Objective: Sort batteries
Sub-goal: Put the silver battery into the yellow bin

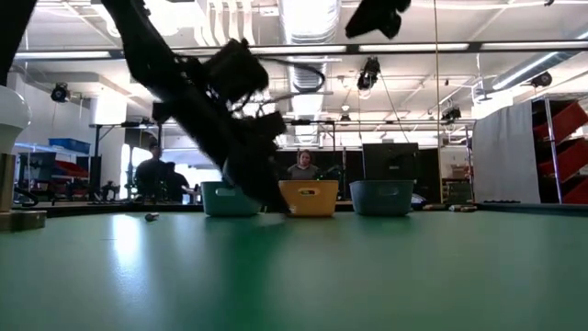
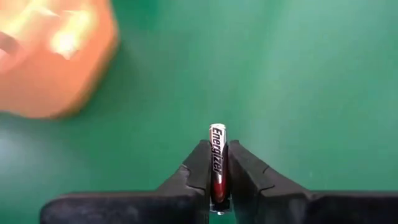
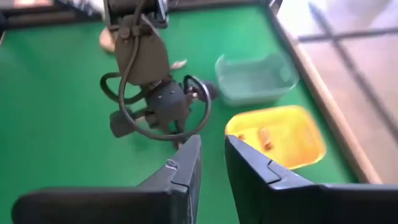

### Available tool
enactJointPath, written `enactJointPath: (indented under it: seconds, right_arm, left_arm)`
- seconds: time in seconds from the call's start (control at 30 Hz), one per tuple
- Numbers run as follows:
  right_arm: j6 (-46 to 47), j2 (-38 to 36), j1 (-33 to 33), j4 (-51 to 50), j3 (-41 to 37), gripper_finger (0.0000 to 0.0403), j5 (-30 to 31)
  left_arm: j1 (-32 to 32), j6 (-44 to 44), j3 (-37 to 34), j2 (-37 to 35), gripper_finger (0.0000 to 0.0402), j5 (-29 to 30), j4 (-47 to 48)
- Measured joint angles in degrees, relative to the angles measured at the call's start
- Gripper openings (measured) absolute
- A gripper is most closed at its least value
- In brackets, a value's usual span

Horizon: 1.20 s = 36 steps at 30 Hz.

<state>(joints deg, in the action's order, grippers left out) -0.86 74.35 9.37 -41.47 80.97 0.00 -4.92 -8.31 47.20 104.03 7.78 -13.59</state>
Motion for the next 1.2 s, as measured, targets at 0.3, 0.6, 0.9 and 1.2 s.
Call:
enactJointPath:
  seconds: [0.3,0.6,0.9,1.2]
  right_arm:
    - [-1.3,0.0,0.0,0.0,3.9,0.0056,0.2]
    - [3.1,0.1,-1.4,-0.2,1.8,0.0054,0.1]
    - [10.7,0.1,-7.8,-5.1,1.5,0.0049,0.4]
    - [12.3,-0.1,-9.0,-6.6,1.5,0.005,4.6]
  left_arm:
    - [-8.7,1.7,4.1,-10.2,0.0013,-8.0,3.2]
    - [-15.3,15.1,24.0,1.9,0.0014,-12.3,23.4]
    - [-17.7,17.8,35.1,12.9,0.0026,-13.3,29.9]
    - [-19.6,18.5,37.5,17.6,0.0027,-13.9,33.7]
